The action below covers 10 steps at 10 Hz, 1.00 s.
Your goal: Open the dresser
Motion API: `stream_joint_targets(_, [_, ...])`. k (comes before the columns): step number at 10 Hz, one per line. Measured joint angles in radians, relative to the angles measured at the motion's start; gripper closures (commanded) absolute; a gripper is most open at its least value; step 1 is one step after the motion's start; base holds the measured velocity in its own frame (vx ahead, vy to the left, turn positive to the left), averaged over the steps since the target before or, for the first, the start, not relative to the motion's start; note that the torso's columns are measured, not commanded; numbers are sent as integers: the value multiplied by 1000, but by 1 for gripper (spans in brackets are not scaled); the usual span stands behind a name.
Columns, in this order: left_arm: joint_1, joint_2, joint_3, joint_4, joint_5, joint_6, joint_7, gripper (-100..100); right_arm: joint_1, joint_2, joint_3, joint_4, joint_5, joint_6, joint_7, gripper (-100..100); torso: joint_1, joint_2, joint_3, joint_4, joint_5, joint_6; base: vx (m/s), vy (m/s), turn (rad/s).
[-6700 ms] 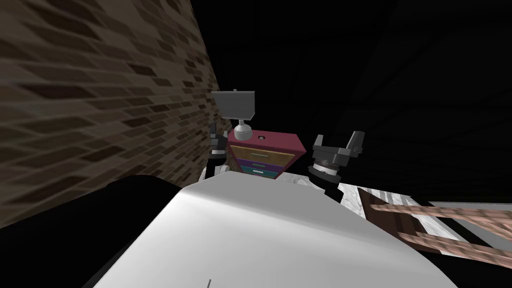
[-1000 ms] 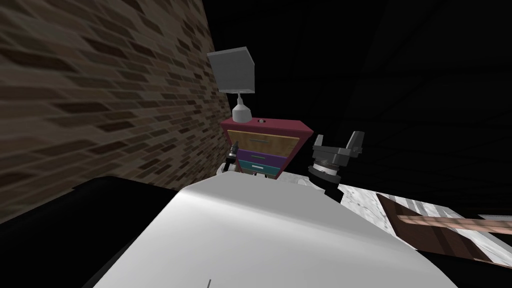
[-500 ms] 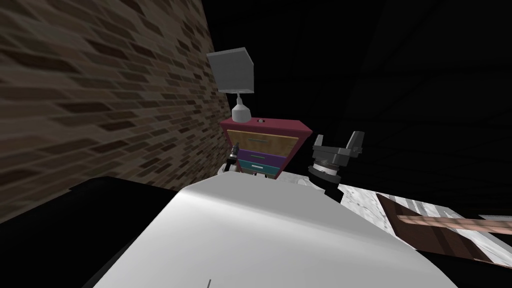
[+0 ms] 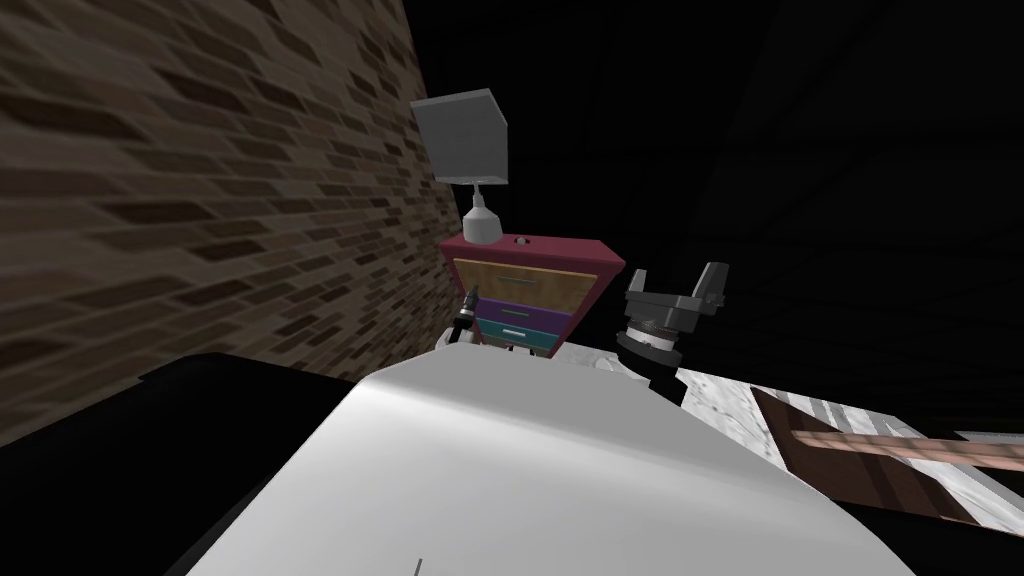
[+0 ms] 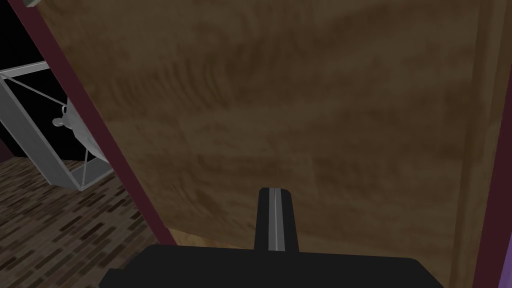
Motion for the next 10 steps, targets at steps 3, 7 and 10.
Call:
stream_joint_targets(3, [-6,1,1,33,0,-12,0,-100,0,0,0,0,0,0,0,0,3,-1,-1,0,1,-1,-5,-6,10])
stream_joint_targets(7, [-18,-4,-1,86,-6,-27,0,-100,0,0,0,0,0,0,0,0,2,4,2,2,0,-2,-11,-20,3])
stream_joint_targets(10, [-28,-10,-4,130,-13,-39,-1,-100,0,0,0,0,0,0,0,0,1,6,4,4,-1,-2,-10,-31,9])
